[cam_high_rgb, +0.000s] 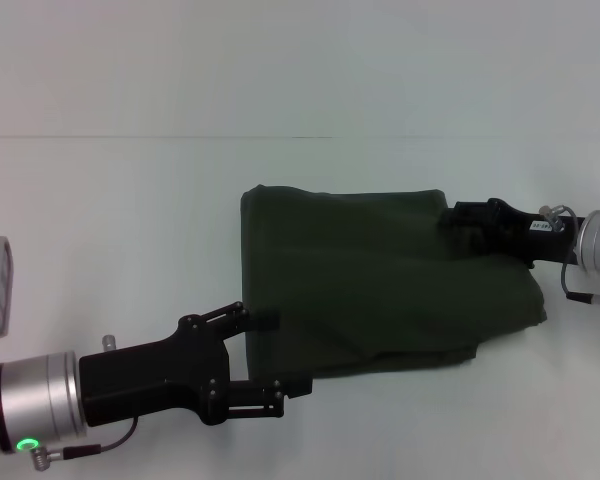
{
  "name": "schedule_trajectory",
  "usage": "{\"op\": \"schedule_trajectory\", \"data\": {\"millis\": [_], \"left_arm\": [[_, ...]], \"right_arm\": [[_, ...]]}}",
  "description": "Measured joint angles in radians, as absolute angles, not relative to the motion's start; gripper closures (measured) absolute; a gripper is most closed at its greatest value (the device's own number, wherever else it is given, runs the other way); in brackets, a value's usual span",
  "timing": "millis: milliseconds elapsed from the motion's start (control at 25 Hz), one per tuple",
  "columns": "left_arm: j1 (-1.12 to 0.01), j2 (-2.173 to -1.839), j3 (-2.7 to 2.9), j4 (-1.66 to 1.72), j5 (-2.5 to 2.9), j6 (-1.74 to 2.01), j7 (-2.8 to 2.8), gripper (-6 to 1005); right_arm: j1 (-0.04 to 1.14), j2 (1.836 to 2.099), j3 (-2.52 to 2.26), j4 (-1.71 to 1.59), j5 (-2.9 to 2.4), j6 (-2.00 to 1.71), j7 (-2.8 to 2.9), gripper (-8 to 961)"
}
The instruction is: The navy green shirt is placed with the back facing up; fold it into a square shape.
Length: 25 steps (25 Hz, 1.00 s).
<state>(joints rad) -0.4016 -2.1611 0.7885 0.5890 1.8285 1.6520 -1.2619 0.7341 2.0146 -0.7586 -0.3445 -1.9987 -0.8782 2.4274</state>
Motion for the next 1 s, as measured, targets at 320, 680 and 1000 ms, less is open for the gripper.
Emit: {"op": "schedule_trajectory", "data": {"millis": [320, 680, 1000], "left_arm": [[-0.400, -2.161, 0.788, 0.589, 1.828, 1.652, -1.261, 49], [-0.399, -2.161, 0.788, 0.589, 1.828, 1.652, -1.261, 49], [-0.401, -2.161, 0.788, 0.589, 1.828, 1.652, -1.261, 49]], "right_arm": [[0.732, 2.020, -0.767, -0.348, -1.994, -0.874, 2.398, 441], [0.732, 2.021, -0.765, -0.352, -1.993, -0.875, 2.398, 799], [0.727, 2.035, -0.763, -0.396, -1.988, -0.882, 2.386, 920]]}}
